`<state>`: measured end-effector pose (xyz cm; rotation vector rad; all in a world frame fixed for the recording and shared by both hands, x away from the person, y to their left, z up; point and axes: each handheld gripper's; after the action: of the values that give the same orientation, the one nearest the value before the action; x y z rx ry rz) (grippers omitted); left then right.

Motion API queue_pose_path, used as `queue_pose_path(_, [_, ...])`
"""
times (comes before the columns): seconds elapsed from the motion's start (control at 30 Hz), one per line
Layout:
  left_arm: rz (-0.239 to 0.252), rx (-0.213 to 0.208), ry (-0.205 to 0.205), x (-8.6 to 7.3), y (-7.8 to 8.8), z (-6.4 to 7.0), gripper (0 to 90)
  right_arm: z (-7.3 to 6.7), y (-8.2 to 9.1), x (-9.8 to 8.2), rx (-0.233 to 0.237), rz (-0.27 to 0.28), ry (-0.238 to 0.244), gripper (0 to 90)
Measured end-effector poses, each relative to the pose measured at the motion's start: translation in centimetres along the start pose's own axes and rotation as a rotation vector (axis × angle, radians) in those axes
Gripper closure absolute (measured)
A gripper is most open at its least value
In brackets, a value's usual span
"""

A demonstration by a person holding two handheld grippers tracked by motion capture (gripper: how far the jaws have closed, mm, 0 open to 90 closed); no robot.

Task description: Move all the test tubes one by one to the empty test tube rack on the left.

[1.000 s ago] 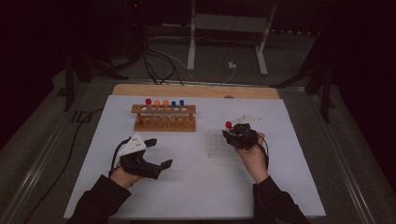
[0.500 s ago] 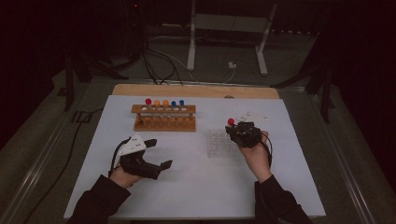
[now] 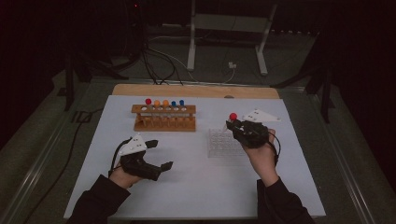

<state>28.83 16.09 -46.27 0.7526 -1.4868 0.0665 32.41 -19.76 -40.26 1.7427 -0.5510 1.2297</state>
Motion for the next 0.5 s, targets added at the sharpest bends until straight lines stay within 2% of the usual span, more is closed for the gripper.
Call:
queue_pose_path(0.23, [0.01,-0.012,-0.005,0.4,0.2,0.3,2.4,-2.5,0.3,0.1,0.086,-0.002,0.04,75.1])
queue_pose_path(0.5, [0.034,-0.029,-0.015,1.3,0.7,0.7,2.5,-5.0,-0.7,-1.0,0.17,-0.049,0.081,75.1])
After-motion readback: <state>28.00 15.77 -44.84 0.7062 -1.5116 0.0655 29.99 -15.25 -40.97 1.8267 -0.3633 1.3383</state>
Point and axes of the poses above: each handheld gripper's, and its own axes: y roughly backward along the jaws, x roughly out of its top, z roughly to its right, and after that the axes turned 10 degrees about -y, right-handed
